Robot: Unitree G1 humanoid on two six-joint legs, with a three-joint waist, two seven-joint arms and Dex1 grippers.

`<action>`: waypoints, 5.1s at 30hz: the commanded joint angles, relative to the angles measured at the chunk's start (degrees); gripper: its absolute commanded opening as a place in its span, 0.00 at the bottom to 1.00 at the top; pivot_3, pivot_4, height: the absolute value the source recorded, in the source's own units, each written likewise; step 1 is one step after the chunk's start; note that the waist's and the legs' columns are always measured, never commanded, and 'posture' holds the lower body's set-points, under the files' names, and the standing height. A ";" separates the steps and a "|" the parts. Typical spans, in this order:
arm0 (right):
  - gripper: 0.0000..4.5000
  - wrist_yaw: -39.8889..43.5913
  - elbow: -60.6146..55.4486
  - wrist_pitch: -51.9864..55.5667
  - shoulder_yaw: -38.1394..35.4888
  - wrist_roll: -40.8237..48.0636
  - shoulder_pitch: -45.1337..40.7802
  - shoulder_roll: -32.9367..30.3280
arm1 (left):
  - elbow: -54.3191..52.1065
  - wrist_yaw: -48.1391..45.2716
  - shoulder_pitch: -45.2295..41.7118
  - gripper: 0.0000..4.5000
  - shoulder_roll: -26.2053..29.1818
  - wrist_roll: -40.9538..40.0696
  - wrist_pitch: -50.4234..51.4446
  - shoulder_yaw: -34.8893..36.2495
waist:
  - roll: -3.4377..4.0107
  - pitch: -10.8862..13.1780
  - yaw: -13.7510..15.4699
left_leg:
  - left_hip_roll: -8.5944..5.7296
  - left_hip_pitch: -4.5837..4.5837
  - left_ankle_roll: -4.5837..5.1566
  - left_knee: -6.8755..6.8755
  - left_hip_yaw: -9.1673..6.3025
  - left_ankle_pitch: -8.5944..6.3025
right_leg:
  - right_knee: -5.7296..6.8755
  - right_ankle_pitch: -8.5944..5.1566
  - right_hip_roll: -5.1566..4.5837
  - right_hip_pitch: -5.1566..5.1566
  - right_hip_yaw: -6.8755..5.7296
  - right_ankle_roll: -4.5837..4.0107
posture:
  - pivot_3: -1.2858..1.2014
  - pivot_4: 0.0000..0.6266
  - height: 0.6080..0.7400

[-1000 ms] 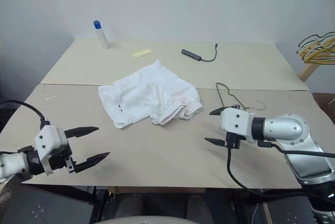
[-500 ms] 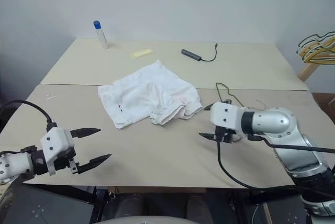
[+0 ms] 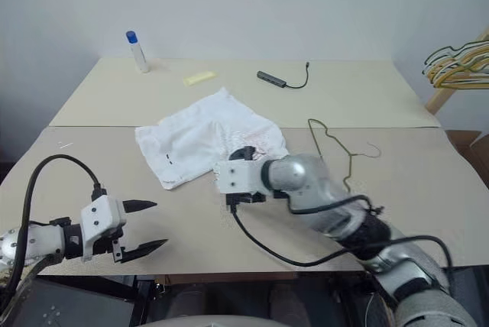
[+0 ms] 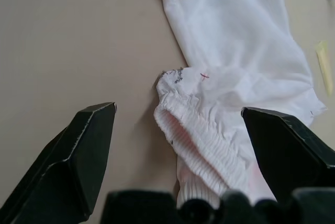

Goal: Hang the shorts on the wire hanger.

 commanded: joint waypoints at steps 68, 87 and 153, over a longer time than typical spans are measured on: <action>0.00 9.13 2.60 -50.29 -23.14 14.29 19.46 -19.76 | 9.49 -18.31 2.21 0.01 11.19 -2.18 -11.96 13.76 | -0.11 -0.06 -2.33 | 0.01 -0.16 -0.44 -0.06 -0.03 0.26 | 0.44 -0.12 -0.02 -0.41 0.01 0.05 | 0.51 0.00 1.00; 0.00 30.01 11.40 -53.88 -19.30 22.30 19.92 -21.78 | 4.10 -32.03 11.07 0.01 14.99 -3.05 -11.74 13.86 | -0.14 -0.08 -2.39 | 0.04 0.21 -0.43 -0.17 0.03 0.24 | 0.39 -0.21 -0.01 -0.09 0.02 -0.10 | 0.51 0.00 1.00; 0.20 -16.55 26.46 33.79 -31.75 29.61 5.41 -0.20 | 7.15 -17.08 -20.63 1.00 0.26 -13.72 -3.00 -4.95 | -0.38 -0.35 -10.07 | -0.01 -0.33 -0.43 -0.17 -0.22 0.25 | 0.52 -0.15 0.06 -0.50 0.10 -0.09 | 0.47 0.00 1.00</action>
